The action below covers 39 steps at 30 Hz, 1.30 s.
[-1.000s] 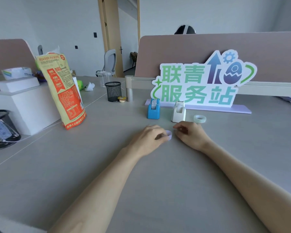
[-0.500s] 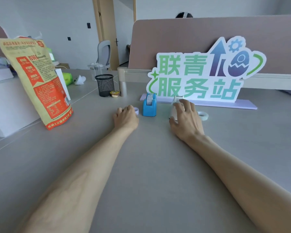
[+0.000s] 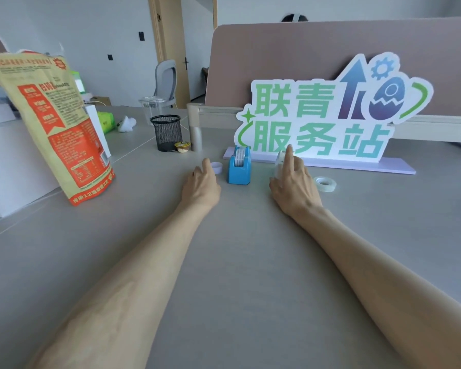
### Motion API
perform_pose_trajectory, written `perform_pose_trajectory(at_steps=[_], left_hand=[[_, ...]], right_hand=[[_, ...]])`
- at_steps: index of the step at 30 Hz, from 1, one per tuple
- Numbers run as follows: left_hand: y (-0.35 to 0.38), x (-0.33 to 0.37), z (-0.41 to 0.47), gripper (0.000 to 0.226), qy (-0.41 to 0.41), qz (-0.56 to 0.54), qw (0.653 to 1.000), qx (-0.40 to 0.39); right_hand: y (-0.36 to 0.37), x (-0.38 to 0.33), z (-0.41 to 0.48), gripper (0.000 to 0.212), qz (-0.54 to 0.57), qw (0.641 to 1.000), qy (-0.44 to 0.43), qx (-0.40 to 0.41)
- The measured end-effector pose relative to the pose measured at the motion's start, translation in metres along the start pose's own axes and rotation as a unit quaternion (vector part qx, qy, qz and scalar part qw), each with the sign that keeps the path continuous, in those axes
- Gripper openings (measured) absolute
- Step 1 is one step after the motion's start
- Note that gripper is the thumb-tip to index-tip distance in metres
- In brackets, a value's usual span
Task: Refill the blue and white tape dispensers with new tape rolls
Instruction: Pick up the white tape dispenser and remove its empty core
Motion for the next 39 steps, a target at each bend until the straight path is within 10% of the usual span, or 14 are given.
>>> perform_pose_trajectory(at_steps=[14,23,39], left_hand=[[-0.018,0.031,-0.102,0.037,0.163,-0.082,0.979,-0.095],[-0.019,0.033,-0.108,0.044,0.065,-0.358,0.91,-0.198],[-0.018,0.039,-0.112,0.057,0.098,-0.353,0.903,-0.225]], right_hand=[[-0.046,-0.006,-0.083,0.099,0.096,0.994,-0.009,-0.042],[-0.067,-0.004,-0.12,0.07,0.239,0.967,-0.028,-0.087],[-0.078,-0.003,-0.109,0.018,0.189,0.976,-0.098,0.047]])
Point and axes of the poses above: each hand's wrist, its own z-axis towards the middle knuckle, its own y-axis out of the palm, x = y × z, the point moved 4 cm from there along z, towards the middle knuckle, and after that the axes turned 7 degrees about -z, right-handed, at the moved point
